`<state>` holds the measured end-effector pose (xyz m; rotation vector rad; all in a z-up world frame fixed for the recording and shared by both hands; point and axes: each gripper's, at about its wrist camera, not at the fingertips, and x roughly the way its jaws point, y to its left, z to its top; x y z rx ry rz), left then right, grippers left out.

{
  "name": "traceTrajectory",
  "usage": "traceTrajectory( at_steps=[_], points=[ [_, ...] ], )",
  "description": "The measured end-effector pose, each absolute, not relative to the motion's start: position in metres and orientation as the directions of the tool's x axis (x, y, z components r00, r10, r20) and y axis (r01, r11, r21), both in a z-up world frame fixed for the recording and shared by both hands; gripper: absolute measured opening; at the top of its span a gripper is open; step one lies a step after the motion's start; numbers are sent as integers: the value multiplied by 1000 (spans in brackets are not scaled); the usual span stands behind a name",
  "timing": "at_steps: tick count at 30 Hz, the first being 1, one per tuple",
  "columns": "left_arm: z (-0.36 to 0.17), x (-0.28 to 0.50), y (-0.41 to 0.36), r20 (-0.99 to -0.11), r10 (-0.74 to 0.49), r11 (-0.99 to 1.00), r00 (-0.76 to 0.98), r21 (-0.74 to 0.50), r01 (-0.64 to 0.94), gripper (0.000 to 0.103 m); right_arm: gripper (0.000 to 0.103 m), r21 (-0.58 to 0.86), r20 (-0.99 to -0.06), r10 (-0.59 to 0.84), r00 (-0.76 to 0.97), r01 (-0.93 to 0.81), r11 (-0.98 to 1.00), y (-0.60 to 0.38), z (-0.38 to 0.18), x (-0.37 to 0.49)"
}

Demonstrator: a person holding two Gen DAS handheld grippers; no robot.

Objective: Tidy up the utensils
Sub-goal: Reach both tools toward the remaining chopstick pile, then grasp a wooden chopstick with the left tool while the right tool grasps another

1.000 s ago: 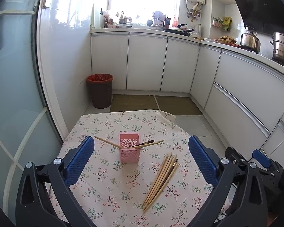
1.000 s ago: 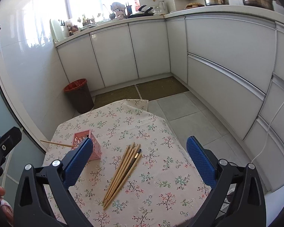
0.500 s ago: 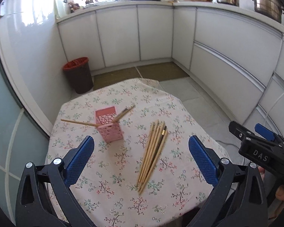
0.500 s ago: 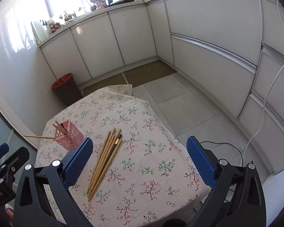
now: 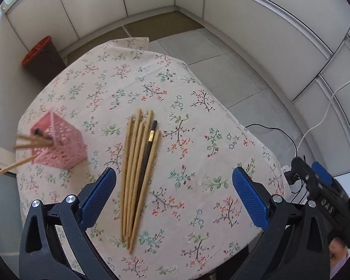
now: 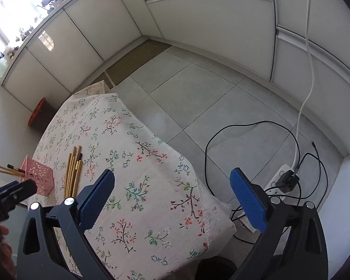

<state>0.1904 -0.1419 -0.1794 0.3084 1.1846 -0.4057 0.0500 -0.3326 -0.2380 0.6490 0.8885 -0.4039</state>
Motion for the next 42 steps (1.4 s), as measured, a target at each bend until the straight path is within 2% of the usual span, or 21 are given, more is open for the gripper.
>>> traceTrajectory(
  at_steps=[2, 6, 8, 9, 13, 28, 32, 38, 42],
  points=[
    [-193, 219, -154, -949, -155, 885, 274, -10, 466, 90, 96, 374, -823, -33, 568, 584, 721, -339, -246, 53],
    [-229, 269, -161, -979, -151, 899, 139, -77, 431, 56, 96, 390, -825, -3, 565, 573, 721, -339, -253, 60],
    [-247, 283, -158, -987, -115, 908, 116, -57, 416, 48, 96, 399, -825, 14, 565, 564, 723, -337, -254, 63],
    [-256, 289, -157, -989, -112, 909, 100, -61, 412, 39, 96, 402, -825, 22, 564, 560, 725, -336, -255, 65],
    [-274, 300, -151, -990, -114, 911, 85, -70, 406, 23, 96, 397, -830, 36, 557, 544, 739, -332, -256, 69],
    [-290, 310, -151, -993, -62, 912, 101, -16, 409, 20, 96, 386, -840, 54, 540, 523, 760, -327, -261, 74],
    [-291, 309, -144, -991, -68, 923, 112, -20, 385, 9, 96, 375, -843, 53, 535, 515, 771, -325, -262, 75],
    [-284, 279, -133, -979, -148, 934, 143, -91, 345, 6, 96, 323, -851, 14, 525, 502, 802, -317, -260, 76],
    [-253, 245, -124, -952, -191, 922, 240, -91, 376, 6, 96, 318, -877, 59, 477, 485, 815, -302, -269, 86]
  ],
)
